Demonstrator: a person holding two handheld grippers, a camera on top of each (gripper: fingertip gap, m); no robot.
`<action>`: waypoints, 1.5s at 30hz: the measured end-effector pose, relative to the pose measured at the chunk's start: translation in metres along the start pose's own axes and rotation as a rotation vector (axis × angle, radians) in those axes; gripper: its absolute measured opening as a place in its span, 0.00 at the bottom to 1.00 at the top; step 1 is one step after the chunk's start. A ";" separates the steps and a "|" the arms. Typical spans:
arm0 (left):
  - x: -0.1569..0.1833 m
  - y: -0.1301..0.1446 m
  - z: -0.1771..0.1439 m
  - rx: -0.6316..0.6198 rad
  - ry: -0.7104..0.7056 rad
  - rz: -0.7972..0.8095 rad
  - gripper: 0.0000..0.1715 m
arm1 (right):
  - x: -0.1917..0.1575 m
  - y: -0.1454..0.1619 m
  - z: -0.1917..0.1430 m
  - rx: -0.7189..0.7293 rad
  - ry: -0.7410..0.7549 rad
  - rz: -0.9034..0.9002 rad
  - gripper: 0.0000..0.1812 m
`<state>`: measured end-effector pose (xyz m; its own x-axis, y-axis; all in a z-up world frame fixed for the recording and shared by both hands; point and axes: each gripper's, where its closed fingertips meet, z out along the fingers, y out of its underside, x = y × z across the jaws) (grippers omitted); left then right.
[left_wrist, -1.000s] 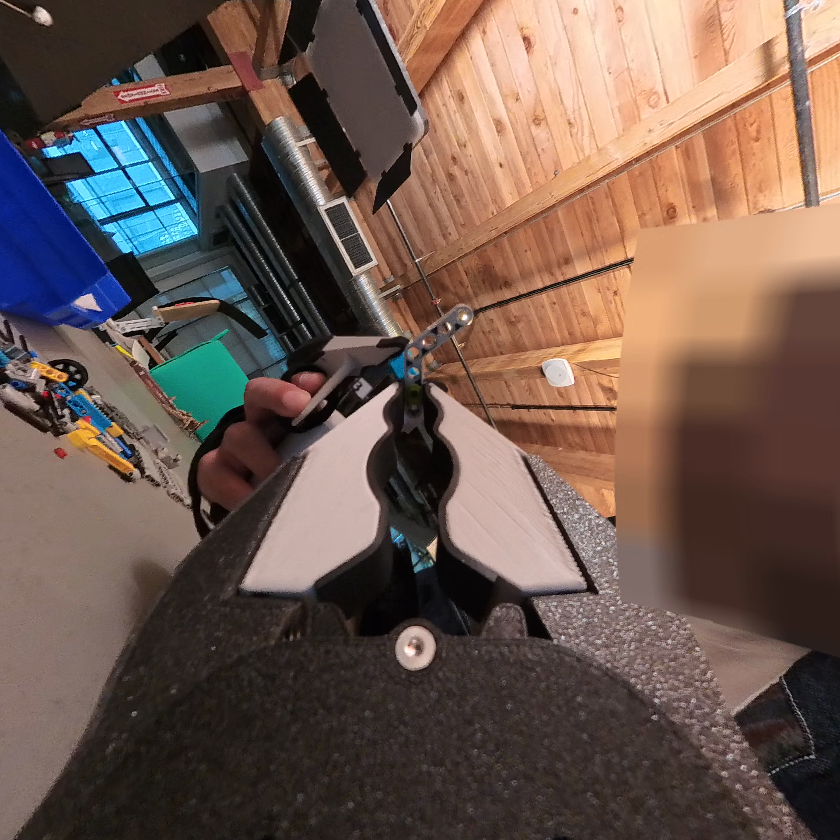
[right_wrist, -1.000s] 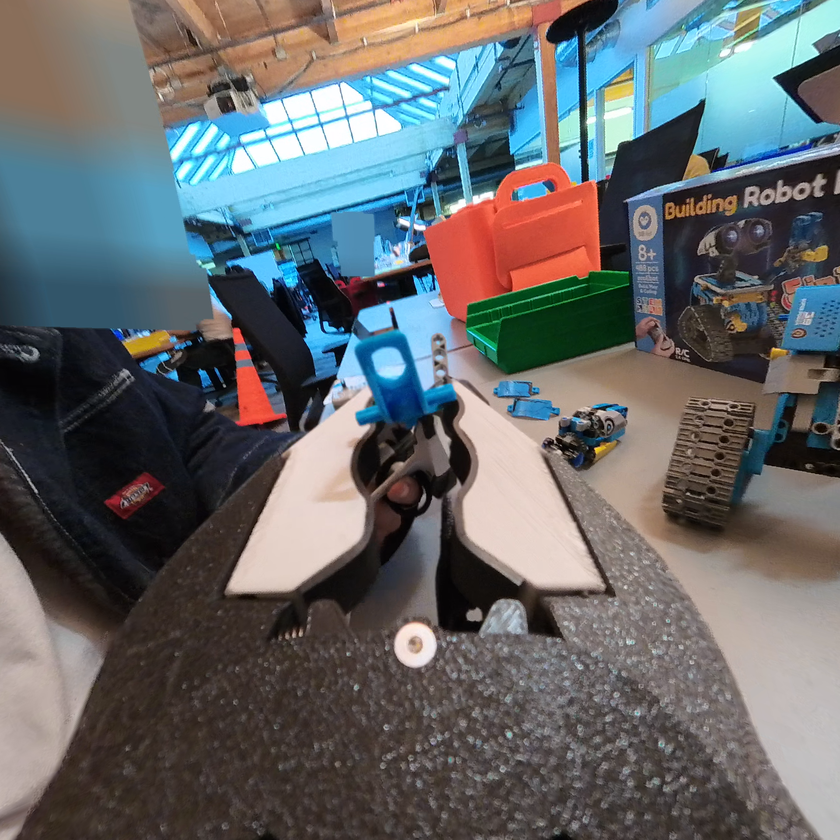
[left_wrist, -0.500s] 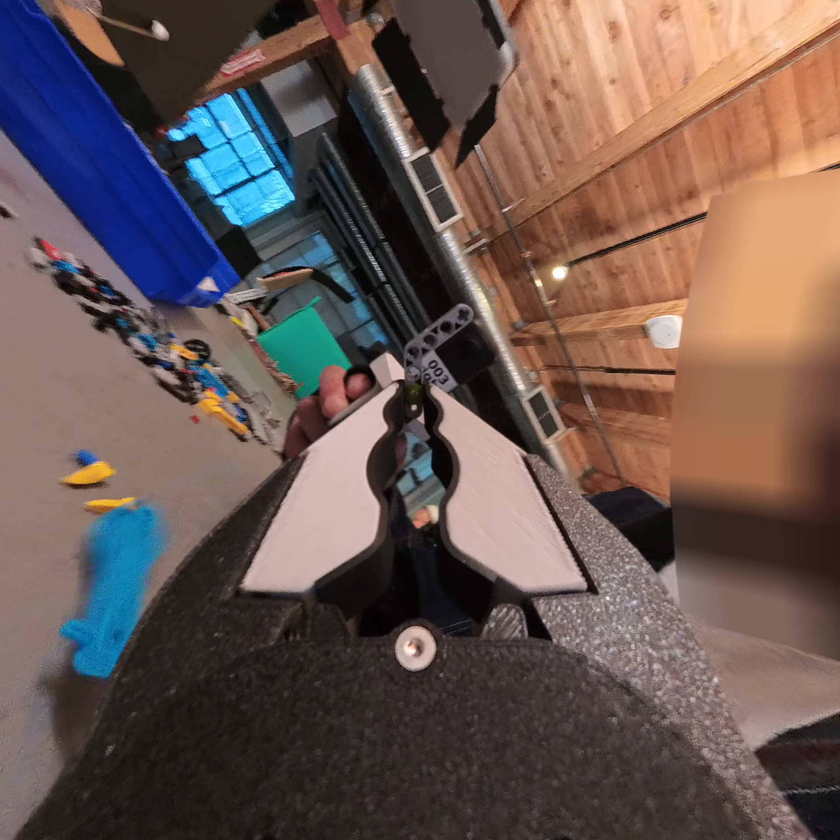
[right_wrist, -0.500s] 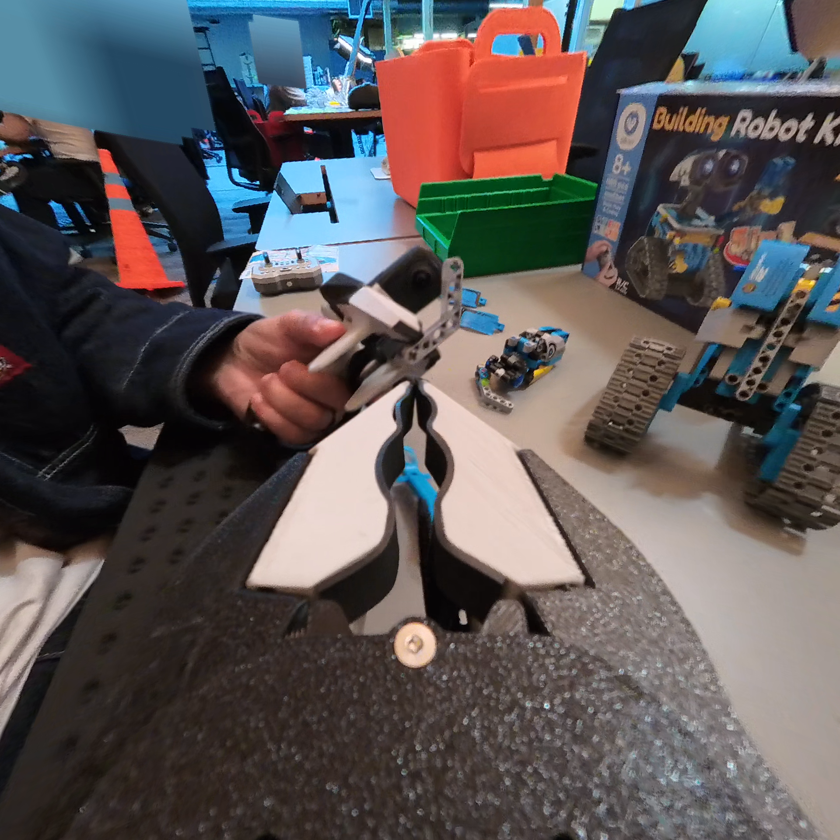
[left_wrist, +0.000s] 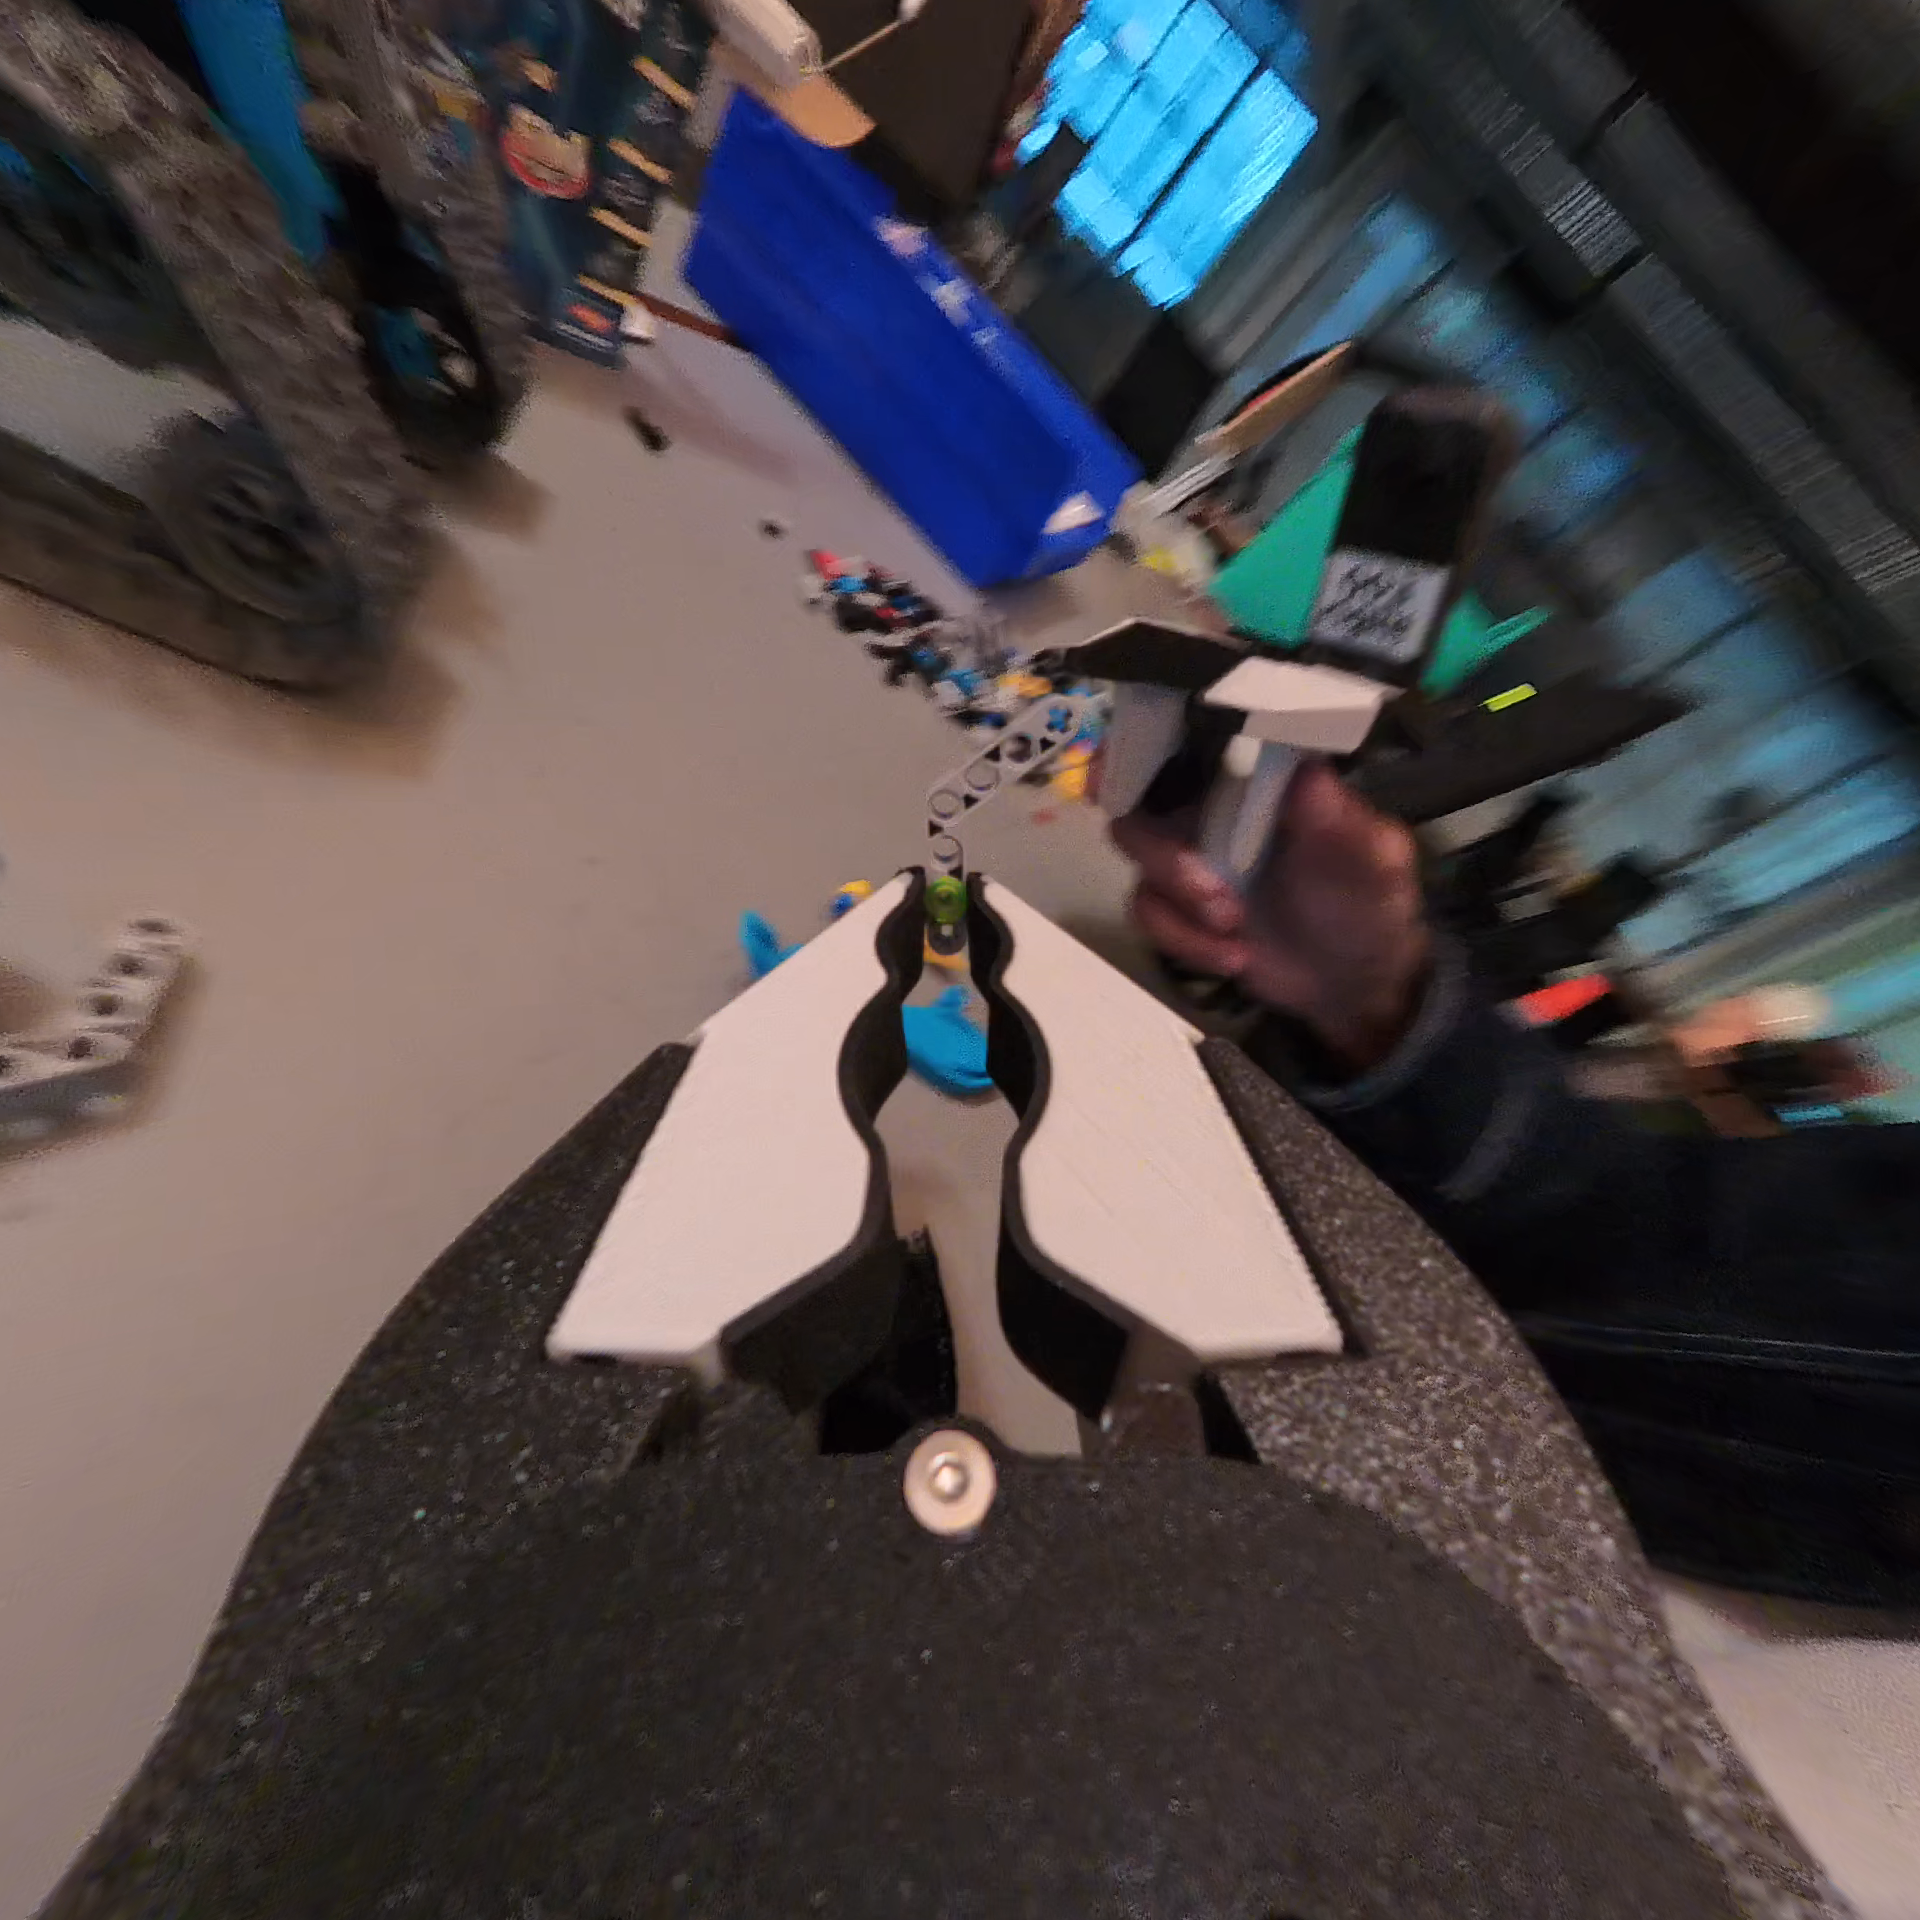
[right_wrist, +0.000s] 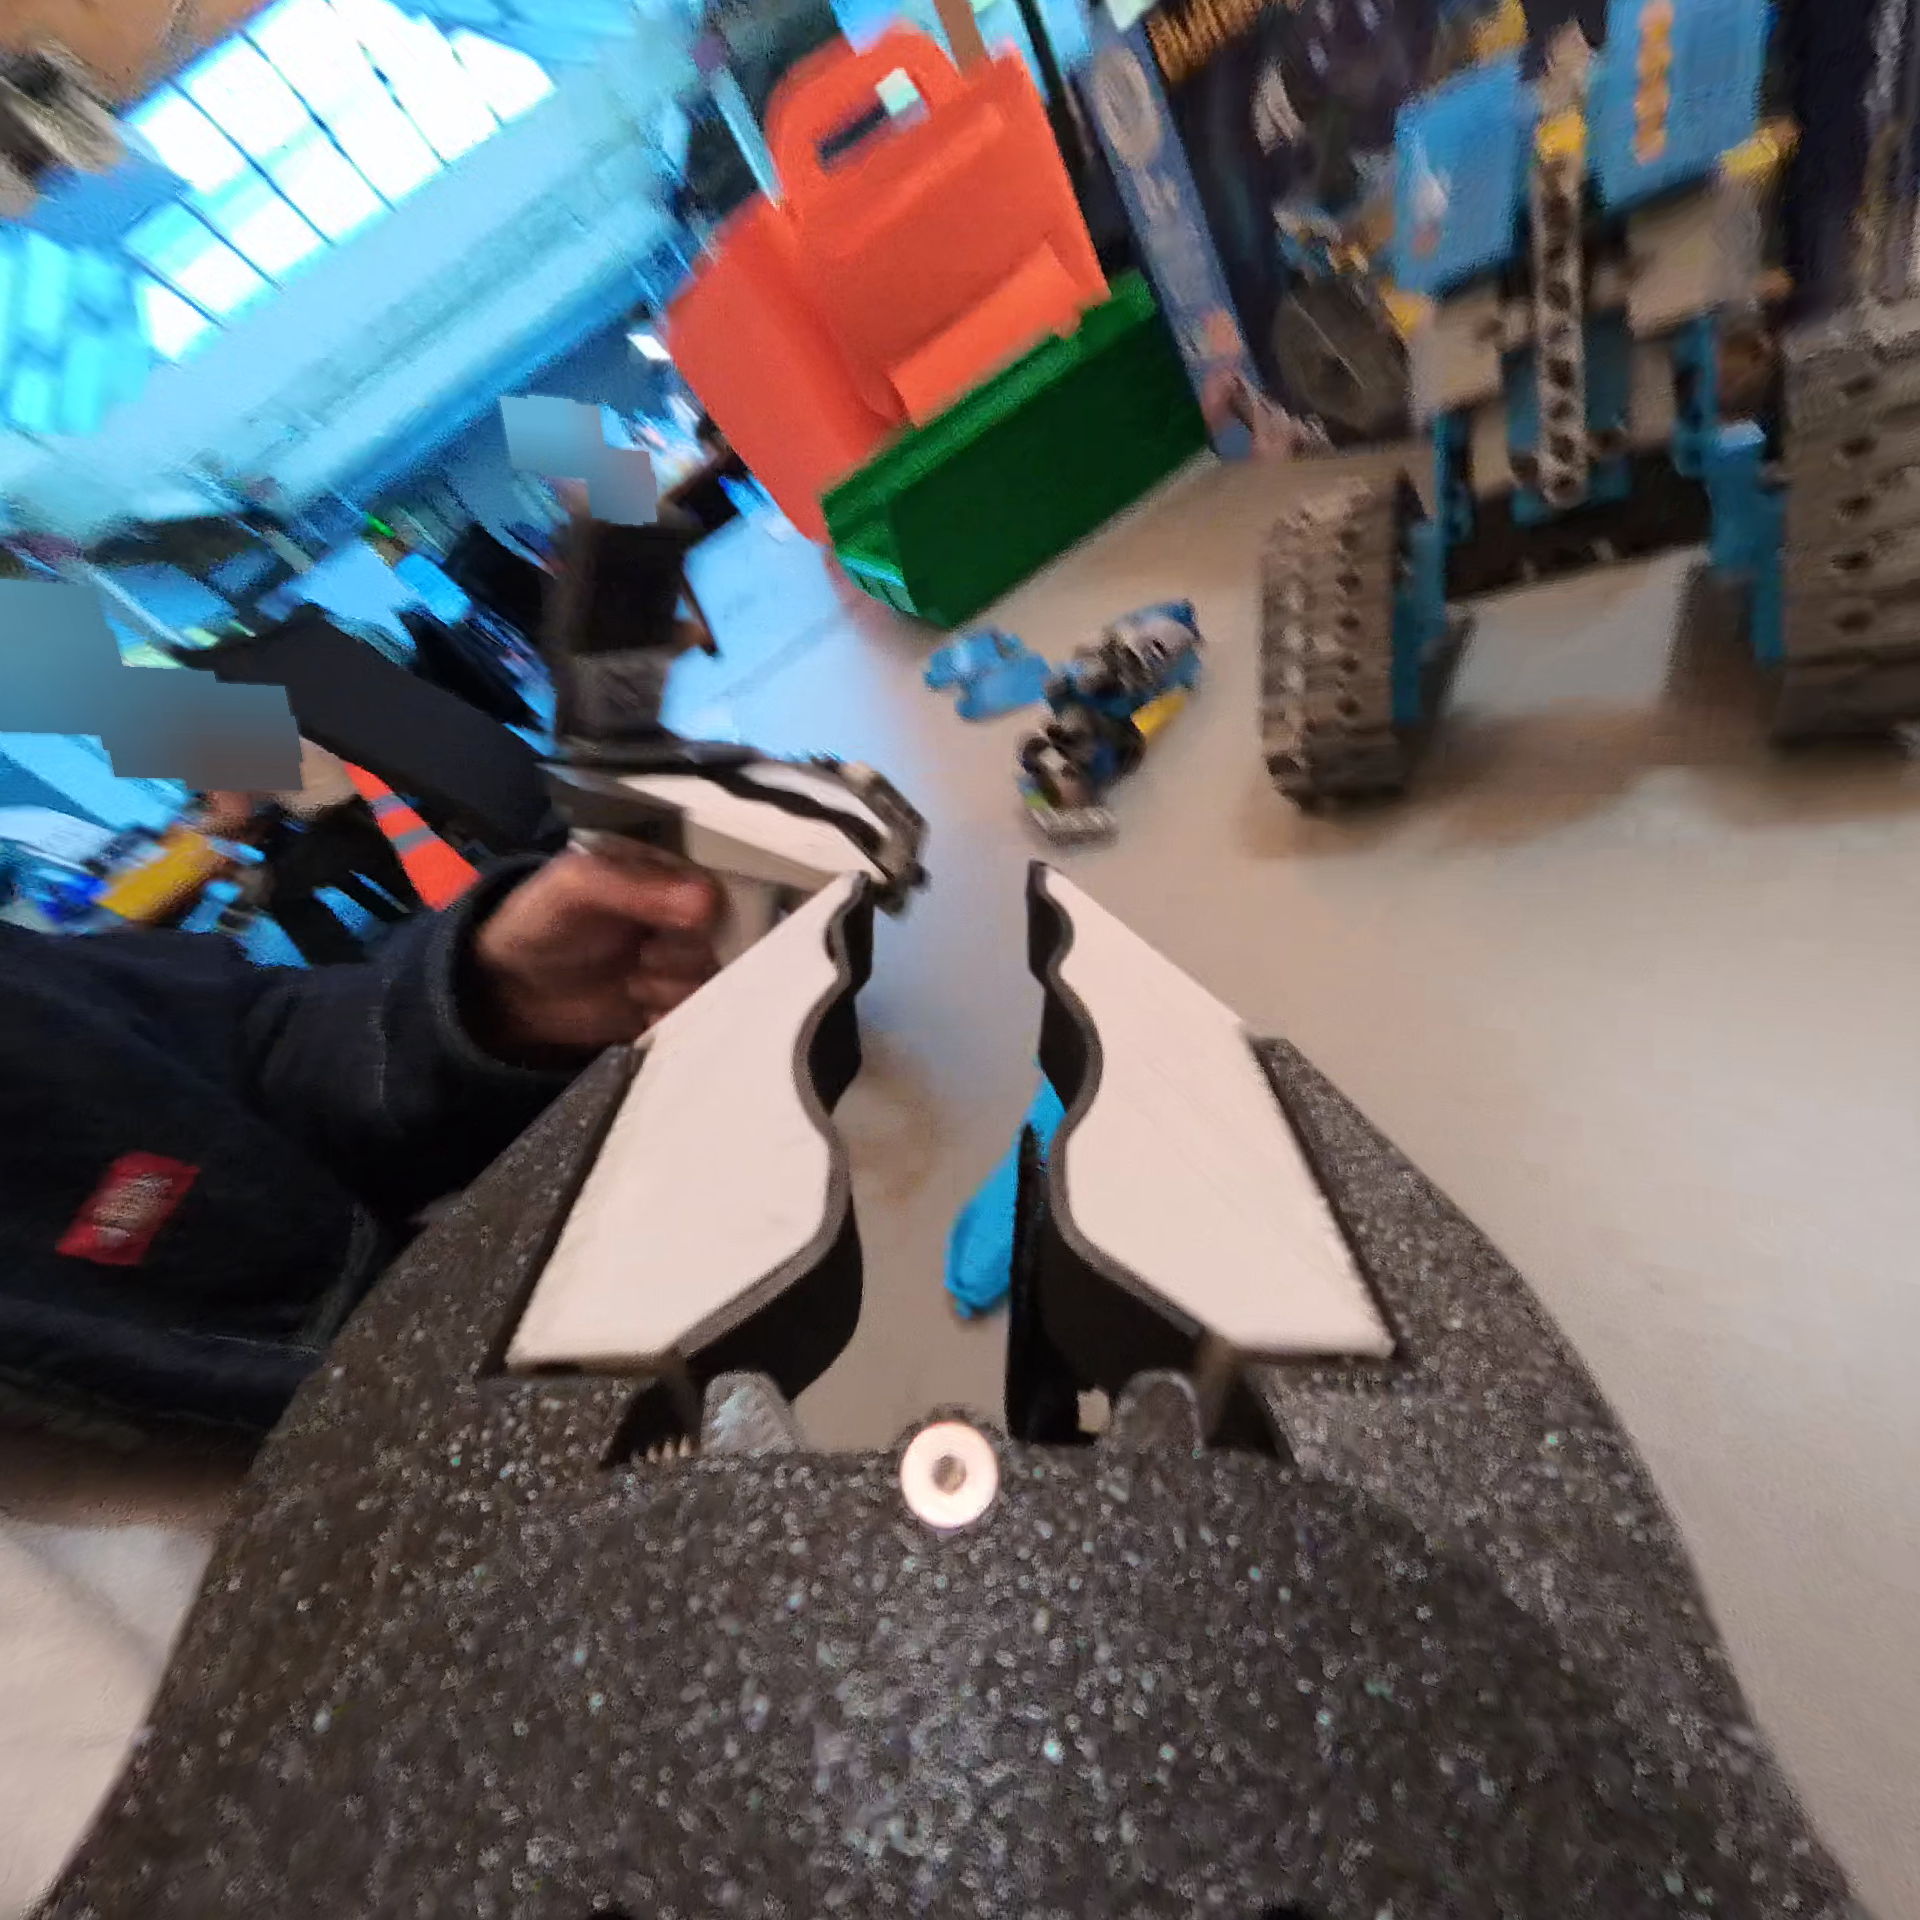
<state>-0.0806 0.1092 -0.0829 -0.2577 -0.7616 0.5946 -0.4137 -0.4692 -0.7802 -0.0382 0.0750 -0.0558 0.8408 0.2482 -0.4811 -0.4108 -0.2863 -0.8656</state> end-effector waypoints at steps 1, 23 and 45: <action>-0.005 0.003 0.000 -0.026 -0.065 0.079 0.03 | 0.011 0.009 -0.001 -0.059 0.054 -0.016 0.15; -0.009 0.068 0.007 -0.439 -0.165 0.607 0.03 | 0.043 0.091 -0.012 -0.565 0.221 -0.353 0.03; 0.018 -0.011 -0.001 0.108 0.235 -0.272 0.03 | -0.028 -0.004 0.019 0.048 -0.016 -0.071 0.03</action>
<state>-0.0819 0.1012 -0.0630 -0.3496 -0.4855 0.8013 -0.4030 -0.6941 -0.5965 -0.0671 0.0868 -0.0411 0.8628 0.2811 -0.4202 -0.3673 -0.2224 -0.9031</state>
